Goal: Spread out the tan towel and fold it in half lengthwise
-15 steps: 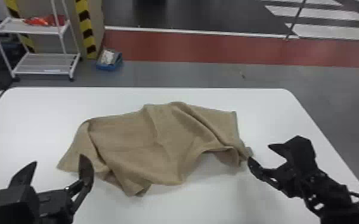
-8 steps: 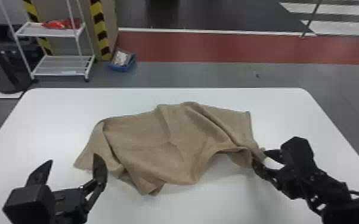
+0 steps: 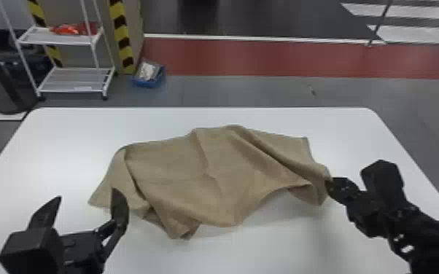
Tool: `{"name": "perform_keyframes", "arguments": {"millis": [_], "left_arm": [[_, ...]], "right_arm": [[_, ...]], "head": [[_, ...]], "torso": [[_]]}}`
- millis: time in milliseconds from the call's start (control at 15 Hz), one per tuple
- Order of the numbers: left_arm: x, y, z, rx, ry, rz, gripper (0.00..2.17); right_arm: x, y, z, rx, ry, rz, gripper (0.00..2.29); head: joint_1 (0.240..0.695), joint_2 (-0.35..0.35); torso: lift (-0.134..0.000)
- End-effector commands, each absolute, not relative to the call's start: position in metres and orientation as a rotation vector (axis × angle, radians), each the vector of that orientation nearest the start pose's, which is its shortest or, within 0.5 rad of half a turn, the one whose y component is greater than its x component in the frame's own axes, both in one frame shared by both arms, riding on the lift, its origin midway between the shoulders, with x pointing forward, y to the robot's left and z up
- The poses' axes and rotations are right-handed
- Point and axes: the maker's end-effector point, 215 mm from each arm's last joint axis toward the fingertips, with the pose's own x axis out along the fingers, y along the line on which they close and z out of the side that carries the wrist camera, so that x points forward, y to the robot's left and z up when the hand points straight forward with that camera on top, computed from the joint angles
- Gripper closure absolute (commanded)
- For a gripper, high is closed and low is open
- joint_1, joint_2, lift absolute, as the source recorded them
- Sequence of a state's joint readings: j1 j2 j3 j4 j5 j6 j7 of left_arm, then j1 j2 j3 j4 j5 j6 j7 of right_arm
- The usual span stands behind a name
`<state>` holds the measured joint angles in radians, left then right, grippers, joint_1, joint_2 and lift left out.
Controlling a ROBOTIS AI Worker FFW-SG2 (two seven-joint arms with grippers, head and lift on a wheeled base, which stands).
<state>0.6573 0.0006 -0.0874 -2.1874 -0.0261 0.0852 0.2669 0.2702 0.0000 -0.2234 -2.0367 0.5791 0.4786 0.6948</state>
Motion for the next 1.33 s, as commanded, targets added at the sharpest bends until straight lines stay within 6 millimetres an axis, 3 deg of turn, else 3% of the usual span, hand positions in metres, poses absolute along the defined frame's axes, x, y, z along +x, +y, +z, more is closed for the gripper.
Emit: {"name": "perform_keyframes", "arguments": {"millis": [0,200,333,400,467,533,733,933,1000,1267], "left_arm": [[0.395,0.24,-0.351,-0.009,0.128,0.199,0.05],[0.396,0.237,-0.352,-0.01,0.128,0.193,0.05],[0.398,0.235,-0.354,-0.012,0.13,0.191,0.05],[0.399,0.234,-0.353,-0.013,0.129,0.189,0.05],[0.399,0.233,-0.354,-0.014,0.129,0.188,0.05],[0.399,0.234,-0.354,-0.013,0.129,0.189,0.05],[0.4,0.237,-0.35,-0.015,0.121,0.193,0.05],[0.401,0.228,-0.349,-0.017,0.122,0.159,0.05],[0.401,0.22,-0.35,-0.023,0.124,0.138,0.06],[0.389,0.147,-0.37,-0.017,0.168,-0.041,0.11]], "right_arm": [[0.467,-0.339,-0.387,-0.388,0.464,0.181,1.48],[0.452,-0.397,-0.384,-0.313,0.508,0.061,1.48],[0.436,-0.43,-0.411,-0.291,0.577,-0.009,1.41],[0.428,-0.442,-0.427,-0.284,0.615,-0.042,1.01],[0.419,-0.455,-0.439,-0.294,0.648,-0.069,0.11],[0.414,-0.462,-0.442,-0.295,0.658,-0.085,0.0],[0.397,-0.485,-0.443,-0.302,0.675,-0.134,0.04],[0.389,-0.492,-0.428,-0.34,0.659,-0.146,0.05],[0.386,-0.495,-0.422,-0.351,0.651,-0.154,0.05],[0.392,-0.494,-0.398,-0.424,0.609,-0.132,0.05]], "head": [[0.695,-0.07],[0.695,-0.135],[0.695,-0.178],[0.695,-0.224],[0.695,-0.243],[0.695,-0.264],[0.695,-0.307],[0.695,-0.341],[0.695,-0.346],[0.695,-0.35]], "torso": [[-0.123],[-0.123],[-0.123],[-0.123],[-0.123],[-0.123],[-0.123],[-0.123],[-0.123],[-0.123]]}}
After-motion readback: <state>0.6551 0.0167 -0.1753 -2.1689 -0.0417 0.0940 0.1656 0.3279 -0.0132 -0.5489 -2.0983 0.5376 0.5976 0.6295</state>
